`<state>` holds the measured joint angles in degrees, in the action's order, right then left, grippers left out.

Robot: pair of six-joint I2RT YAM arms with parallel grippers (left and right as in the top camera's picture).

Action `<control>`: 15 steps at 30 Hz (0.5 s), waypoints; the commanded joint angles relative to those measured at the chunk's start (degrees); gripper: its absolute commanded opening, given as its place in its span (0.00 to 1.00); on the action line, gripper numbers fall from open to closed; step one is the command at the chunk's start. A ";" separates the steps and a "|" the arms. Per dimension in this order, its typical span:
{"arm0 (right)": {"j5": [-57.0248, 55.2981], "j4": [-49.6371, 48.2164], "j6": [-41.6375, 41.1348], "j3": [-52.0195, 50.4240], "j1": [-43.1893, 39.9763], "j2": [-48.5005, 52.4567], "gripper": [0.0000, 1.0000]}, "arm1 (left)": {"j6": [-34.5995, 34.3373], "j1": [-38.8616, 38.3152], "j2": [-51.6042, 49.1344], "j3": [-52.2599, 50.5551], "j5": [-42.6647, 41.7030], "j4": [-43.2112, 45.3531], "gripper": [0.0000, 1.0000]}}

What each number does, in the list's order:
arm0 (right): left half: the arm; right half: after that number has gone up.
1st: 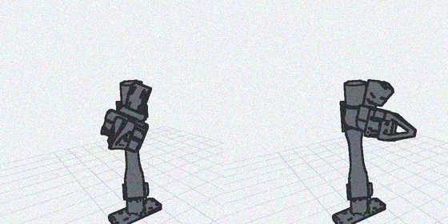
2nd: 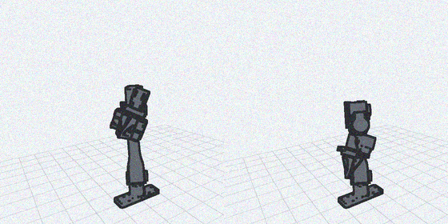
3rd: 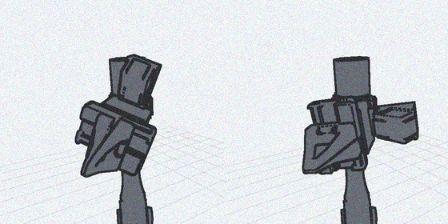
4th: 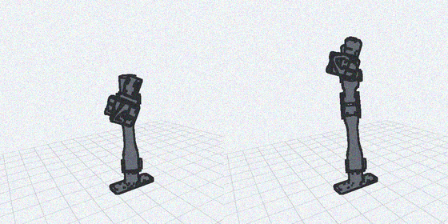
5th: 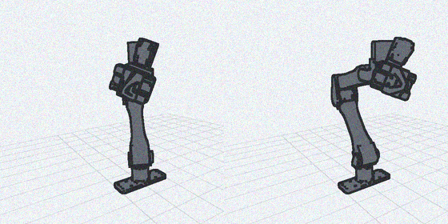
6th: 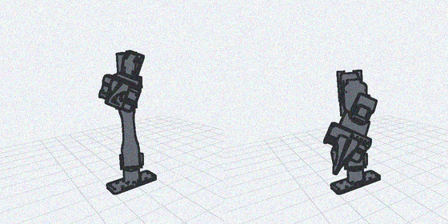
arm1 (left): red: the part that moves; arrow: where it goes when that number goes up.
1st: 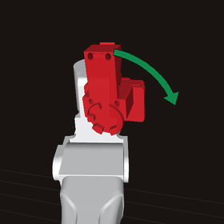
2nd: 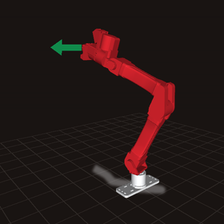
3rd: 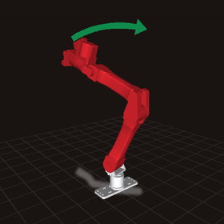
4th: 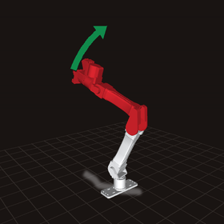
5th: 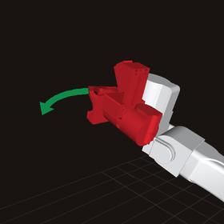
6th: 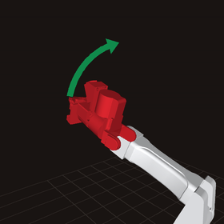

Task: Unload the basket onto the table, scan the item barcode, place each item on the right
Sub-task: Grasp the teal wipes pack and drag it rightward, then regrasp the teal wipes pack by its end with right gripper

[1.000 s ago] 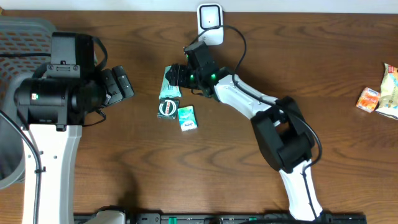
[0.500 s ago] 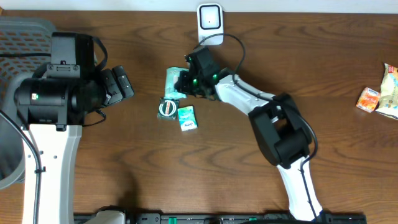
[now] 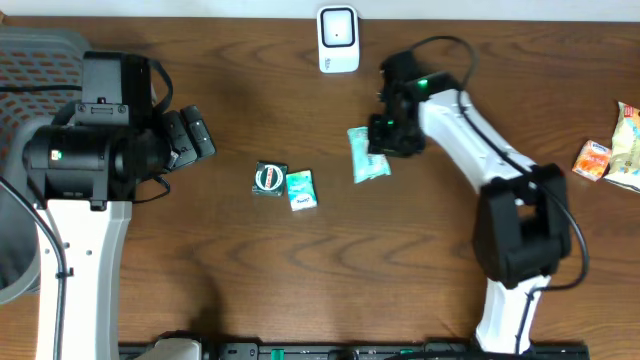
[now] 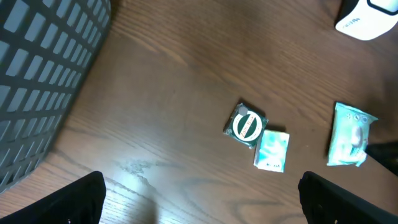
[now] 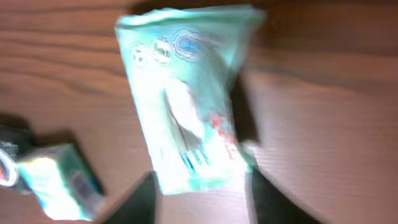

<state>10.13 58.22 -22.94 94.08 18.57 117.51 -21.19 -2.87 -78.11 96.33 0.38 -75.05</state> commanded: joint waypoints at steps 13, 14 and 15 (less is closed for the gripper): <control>-13.00 -0.17 4.98 -0.57 7.69 -3.93 0.66 | -0.68 0.17 0.26 0.13 0.72 -0.20 0.98; -16.06 -0.72 4.70 -0.87 9.22 -3.93 0.66 | -0.68 0.17 0.26 0.13 0.72 -0.17 0.98; -19.39 -1.33 3.85 -1.31 11.02 -3.93 0.68 | -0.66 0.17 0.26 0.13 0.72 -0.17 0.98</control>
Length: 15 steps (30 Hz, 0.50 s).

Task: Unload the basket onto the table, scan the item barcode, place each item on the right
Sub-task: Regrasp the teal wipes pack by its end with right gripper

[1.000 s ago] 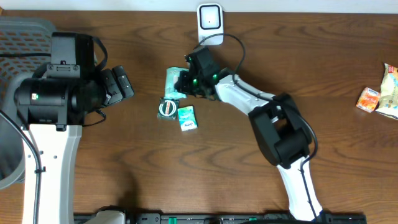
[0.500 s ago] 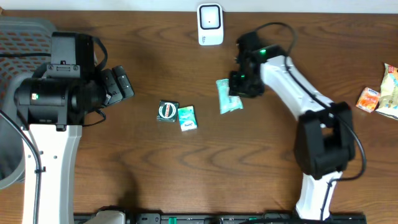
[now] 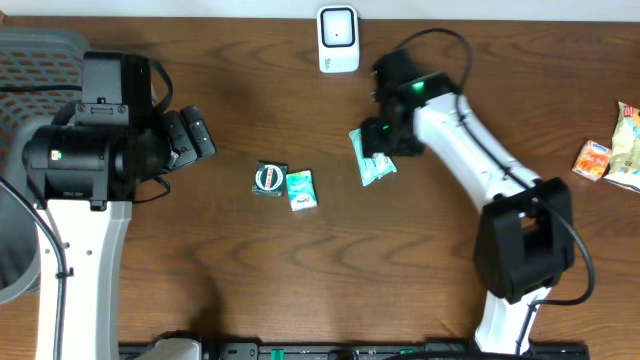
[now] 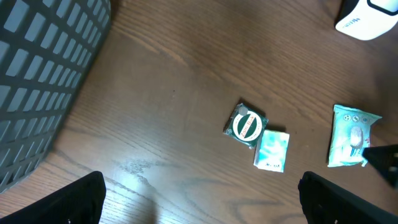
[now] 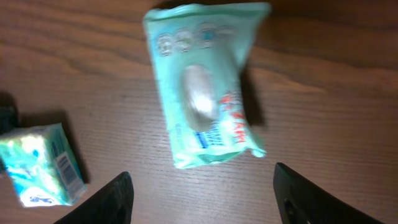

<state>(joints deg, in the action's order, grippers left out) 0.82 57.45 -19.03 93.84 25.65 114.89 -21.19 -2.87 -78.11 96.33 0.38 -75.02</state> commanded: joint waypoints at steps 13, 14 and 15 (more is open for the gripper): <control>-25.79 -12.20 -3.19 -10.36 11.52 -1.29 0.80 | -0.68 0.17 0.26 0.13 0.72 -0.22 0.98; -25.81 -13.18 -2.82 -11.04 11.45 -1.29 0.80 | -0.68 0.17 0.26 0.13 0.72 -0.22 0.98; -25.77 -14.34 -1.97 -11.69 11.41 -1.29 0.80 | -0.68 0.17 0.26 0.13 0.72 -0.22 0.98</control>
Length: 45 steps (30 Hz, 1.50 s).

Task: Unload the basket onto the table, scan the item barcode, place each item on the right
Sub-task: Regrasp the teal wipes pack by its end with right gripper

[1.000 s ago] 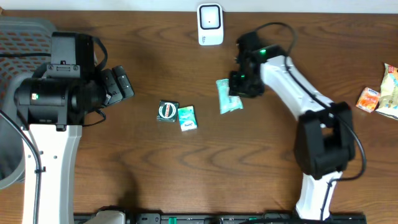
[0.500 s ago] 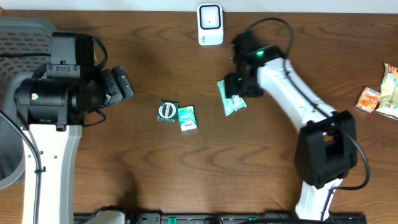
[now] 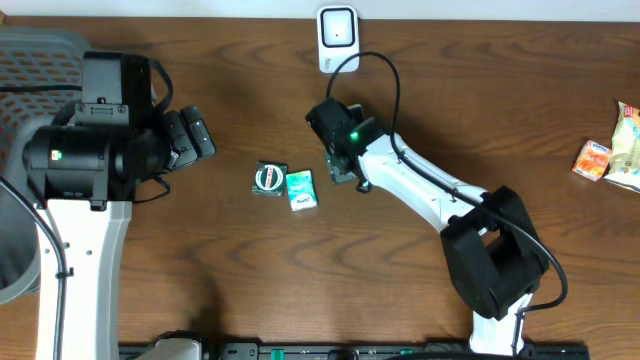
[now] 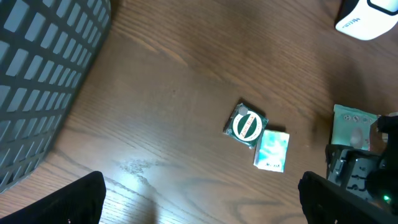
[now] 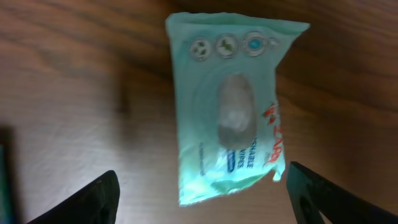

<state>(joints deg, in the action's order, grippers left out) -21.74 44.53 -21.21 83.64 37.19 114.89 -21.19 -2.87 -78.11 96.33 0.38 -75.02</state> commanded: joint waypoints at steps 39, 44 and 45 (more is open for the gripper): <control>-3.17 -6.64 9.01 -5.49 -2.82 6.19 0.41 | -0.68 0.20 0.26 0.13 0.72 -0.22 0.98; -0.70 -5.49 6.45 -4.39 -4.37 5.53 0.18 | -0.68 0.17 0.26 0.13 0.72 -0.22 0.98; 0.92 -5.07 6.45 -3.98 -4.90 4.98 0.17 | -0.68 0.20 0.26 0.13 0.72 -0.22 0.98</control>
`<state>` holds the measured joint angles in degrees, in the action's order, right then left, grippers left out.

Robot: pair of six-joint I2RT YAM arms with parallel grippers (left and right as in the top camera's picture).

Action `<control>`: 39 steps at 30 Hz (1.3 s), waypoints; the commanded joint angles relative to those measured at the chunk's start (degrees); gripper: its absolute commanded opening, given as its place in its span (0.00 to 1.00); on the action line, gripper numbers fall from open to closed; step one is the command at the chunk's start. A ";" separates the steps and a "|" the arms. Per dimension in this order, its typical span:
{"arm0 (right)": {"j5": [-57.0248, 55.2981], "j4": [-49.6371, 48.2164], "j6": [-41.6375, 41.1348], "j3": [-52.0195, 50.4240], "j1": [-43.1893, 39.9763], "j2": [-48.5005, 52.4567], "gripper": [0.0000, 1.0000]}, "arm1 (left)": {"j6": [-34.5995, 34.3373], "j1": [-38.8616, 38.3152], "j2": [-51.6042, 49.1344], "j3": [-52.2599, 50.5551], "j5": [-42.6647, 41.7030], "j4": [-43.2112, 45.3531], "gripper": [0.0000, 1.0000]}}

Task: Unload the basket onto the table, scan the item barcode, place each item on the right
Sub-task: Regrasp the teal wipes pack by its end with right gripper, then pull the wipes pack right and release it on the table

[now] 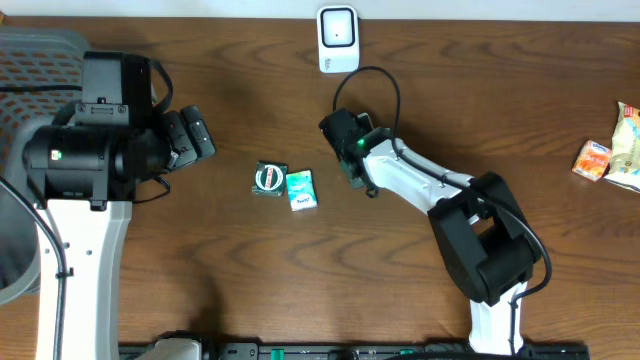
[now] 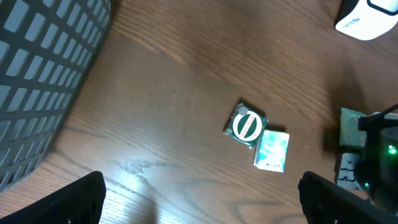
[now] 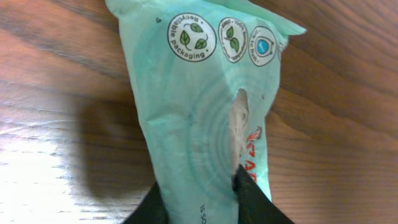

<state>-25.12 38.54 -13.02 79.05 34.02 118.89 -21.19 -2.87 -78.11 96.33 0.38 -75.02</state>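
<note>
A mint-green wipes pack (image 3: 205,106) lies lengthwise in the right wrist view. My right gripper (image 3: 199,199) is shut on its near end, the film creased between the black fingertips (image 3: 152,208). In the overhead view the right gripper (image 1: 352,152) covers the pack; the left wrist view shows only a green sliver of the pack (image 2: 349,121). The white scanner (image 1: 338,40) stands at the table's far edge. My left gripper (image 2: 202,208) is open and holds nothing, well left of the items.
A round green-and-white packet (image 1: 269,178) and a small teal box (image 1: 300,189) lie side by side left of the right gripper. Snack packs (image 1: 608,152) sit at the far right. A grey slatted basket (image 1: 40,55) fills the left corner.
My right gripper stood wide open over the wipes pack; now it is lower and shut on the pack's near end, creasing it. The left arm has not moved.
My right gripper was at the pack's right side with its fingers at the pack's end. Then it was open above the pack. Later the arm had swung left, wide open over the pack. Now it is shut on it. Left arm unchanged.
</note>
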 commanded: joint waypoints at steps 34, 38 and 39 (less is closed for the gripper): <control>86.75 -2.03 7.21 -11.52 -29.92 -4.57 0.15 | -0.68 0.17 0.26 0.11 0.72 -0.22 0.97; 86.14 -1.68 6.71 -11.61 -33.53 -4.55 0.21 | -0.68 0.17 0.26 0.13 0.72 -0.22 0.98; 86.07 -1.40 6.67 -11.63 -34.21 -4.55 0.30 | -0.68 0.17 0.26 0.13 0.72 -0.22 0.97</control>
<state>58.78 37.04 -6.68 67.44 1.61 113.99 -21.19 -2.87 -78.11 96.33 0.38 -75.02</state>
